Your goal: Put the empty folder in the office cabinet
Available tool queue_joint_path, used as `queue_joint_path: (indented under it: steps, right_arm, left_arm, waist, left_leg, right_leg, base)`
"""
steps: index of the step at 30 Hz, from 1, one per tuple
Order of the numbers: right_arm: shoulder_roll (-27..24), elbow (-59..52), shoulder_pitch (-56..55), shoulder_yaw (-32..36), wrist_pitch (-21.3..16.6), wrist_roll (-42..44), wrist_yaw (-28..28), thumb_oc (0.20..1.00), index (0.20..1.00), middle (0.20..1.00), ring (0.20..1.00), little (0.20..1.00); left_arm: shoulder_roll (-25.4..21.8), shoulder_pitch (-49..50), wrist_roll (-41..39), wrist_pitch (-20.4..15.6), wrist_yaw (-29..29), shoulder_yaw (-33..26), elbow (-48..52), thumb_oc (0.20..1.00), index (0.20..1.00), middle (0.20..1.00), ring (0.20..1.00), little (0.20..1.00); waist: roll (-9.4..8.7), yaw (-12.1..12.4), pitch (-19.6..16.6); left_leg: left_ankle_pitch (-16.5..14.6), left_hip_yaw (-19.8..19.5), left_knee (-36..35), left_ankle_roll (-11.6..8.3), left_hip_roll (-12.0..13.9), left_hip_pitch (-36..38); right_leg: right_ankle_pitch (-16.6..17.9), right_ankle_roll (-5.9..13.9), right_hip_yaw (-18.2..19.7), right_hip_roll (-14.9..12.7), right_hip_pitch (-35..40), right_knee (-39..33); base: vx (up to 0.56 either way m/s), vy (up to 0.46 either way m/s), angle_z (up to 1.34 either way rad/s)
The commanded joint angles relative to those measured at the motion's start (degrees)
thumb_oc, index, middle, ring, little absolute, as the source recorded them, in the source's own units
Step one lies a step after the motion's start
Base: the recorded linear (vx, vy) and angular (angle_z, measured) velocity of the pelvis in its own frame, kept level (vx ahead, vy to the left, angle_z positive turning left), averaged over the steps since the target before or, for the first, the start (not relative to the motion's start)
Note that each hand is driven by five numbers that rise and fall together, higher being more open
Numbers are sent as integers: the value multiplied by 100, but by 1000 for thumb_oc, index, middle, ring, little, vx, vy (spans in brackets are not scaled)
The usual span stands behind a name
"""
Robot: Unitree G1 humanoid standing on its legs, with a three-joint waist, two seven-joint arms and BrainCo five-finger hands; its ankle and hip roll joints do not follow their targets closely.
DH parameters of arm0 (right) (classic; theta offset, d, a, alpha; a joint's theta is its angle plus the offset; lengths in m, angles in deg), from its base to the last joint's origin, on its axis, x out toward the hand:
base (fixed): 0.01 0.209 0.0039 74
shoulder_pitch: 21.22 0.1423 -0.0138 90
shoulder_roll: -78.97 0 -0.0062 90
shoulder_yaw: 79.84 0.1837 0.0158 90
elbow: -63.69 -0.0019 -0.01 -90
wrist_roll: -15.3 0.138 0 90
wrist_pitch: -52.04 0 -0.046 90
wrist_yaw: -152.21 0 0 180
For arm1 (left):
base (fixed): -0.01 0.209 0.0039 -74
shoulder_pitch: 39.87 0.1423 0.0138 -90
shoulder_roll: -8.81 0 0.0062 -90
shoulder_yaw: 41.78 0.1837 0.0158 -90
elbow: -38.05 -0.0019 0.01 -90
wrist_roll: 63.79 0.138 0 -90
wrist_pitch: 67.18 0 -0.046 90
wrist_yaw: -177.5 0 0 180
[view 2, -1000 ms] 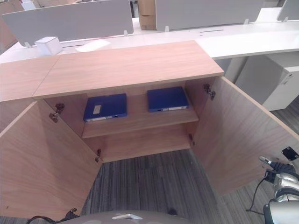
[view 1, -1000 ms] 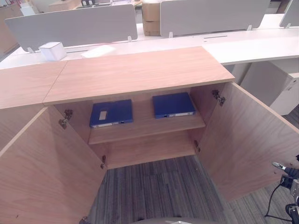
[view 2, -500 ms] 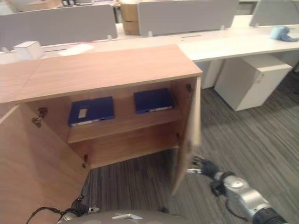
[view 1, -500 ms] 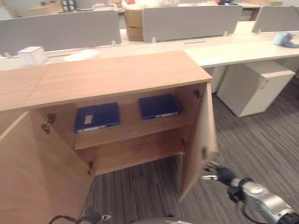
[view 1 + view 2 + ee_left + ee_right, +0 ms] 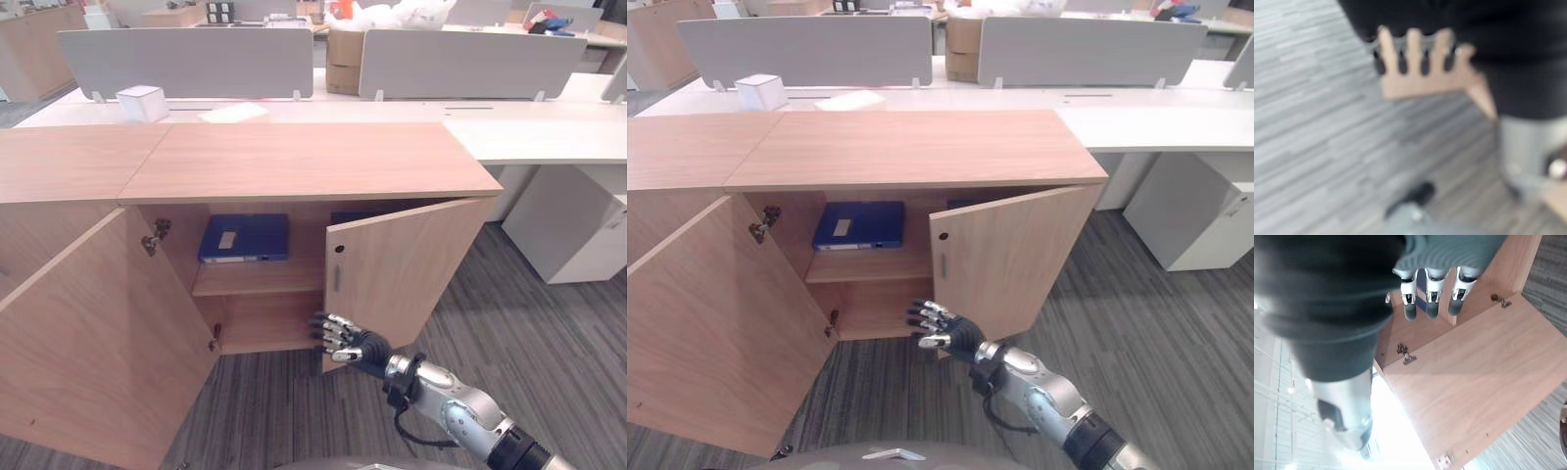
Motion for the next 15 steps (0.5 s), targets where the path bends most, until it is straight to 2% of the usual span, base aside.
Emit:
queue_joint_path:
  steps: [1, 3, 5, 6, 7, 8, 10, 14, 15]
  right_arm:
    - [-62, 668, -78, 364, -690, -349, 388, 1000, 1000, 1000, 1000, 1000]
    - [37, 1106, -185, 473, -697, -624, 543, 1000, 1000, 1000, 1000, 1000]
    - [328, 2263, -320, 760, -648, -1017, 899, 1000, 1000, 1000, 1000, 1000]
    - [720, 3415, -431, 1099, -543, -1308, 1208, 1000, 1000, 1000, 1000, 1000]
    - [723, 3418, -428, 1099, -545, -1308, 1207, 1000, 1000, 1000, 1000, 1000]
    - [1073, 4513, -404, 1521, -371, -1451, 1447, 1000, 1000, 1000, 1000, 1000]
    - [1308, 5658, -344, 2139, -253, -1496, 1728, 1000, 1000, 1000, 1000, 1000]
    - [1391, 6386, -237, 2593, -150, -1463, 1913, 1000, 1000, 1000, 1000, 1000]
    - [1289, 7208, -235, 3366, -89, -1412, 2121, 1000, 1000, 1000, 1000, 1000]
  left_arm:
    - [-309, -616, -127, -10, -336, -139, -315, 1000, 1000, 1000, 1000, 1000]
    - [-299, -687, -200, 11, -421, -178, -309, 1000, 1000, 1000, 1000, 1000]
    - [-335, -783, -477, 29, -578, -399, -341, 1000, 1000, 1000, 1000, 1000]
    - [-419, -790, -810, 63, -761, -710, -406, 1000, 1000, 1000, 1000, 1000]
    - [-421, -791, -810, 63, -761, -710, -406, 1000, 1000, 1000, 1000, 1000]
    - [-554, -683, -1382, 45, -961, -1231, -511, 1000, 1000, 1000, 1000, 1000]
    - [-851, -569, -2103, -32, -1245, -1957, -562, 1000, 1000, 1000, 1000, 1000]
    - [-1178, -525, -2522, -104, -1409, -2385, -532, 1000, 1000, 1000, 1000, 1000]
    - [-1811, -328, -3138, -267, -1577, -3160, -445, 1000, 1000, 1000, 1000, 1000]
  waist:
    - [-50, 82, 149]
    - [-55, 78, 146]
    - [-58, 90, 132]
    - [-63, 123, 142]
    - [-67, 115, 127]
    - [-64, 181, 127]
    - [-49, 249, 110]
    - [-42, 283, 76]
    - [-22, 327, 83]
  left_leg:
    - [-550, -75, 5, -107, 2, 192]
    - [-554, -105, 5, -107, -5, 189]
    - [-546, -164, 5, -101, -22, 177]
    - [-551, -233, 5, -99, -36, 194]
    - [-541, -240, 5, -97, -39, 171]
    - [-542, -307, 5, -91, -58, 190]
    - [-536, -378, 5, -90, -81, 188]
    - [-529, -437, 5, -86, -103, 165]
    - [-541, -501, 5, -86, -122, 167]
  right_leg:
    - [-288, 402, 145, -282, 41, 79]
    - [-303, 400, 122, -287, 59, 80]
    - [-326, 395, 72, -295, 76, 96]
    - [-350, 388, 16, -300, 126, 99]
    - [-345, 389, 10, -303, 107, 98]
    - [-360, 380, -46, -310, 156, 96]
    - [-382, 371, -116, -313, 195, 96]
    - [-385, 372, -161, -317, 204, 90]
    - [-403, 382, -210, -318, 236, 78]
  base:
    - [13, -10, 4]
    - [20, -13, 12]
    - [37, -20, 19]
    - [30, -19, 19]
    - [41, -20, 19]
    - [39, -8, 13]
    - [42, -8, 8]
    - [35, -2, 15]
    - [76, -4, 19]
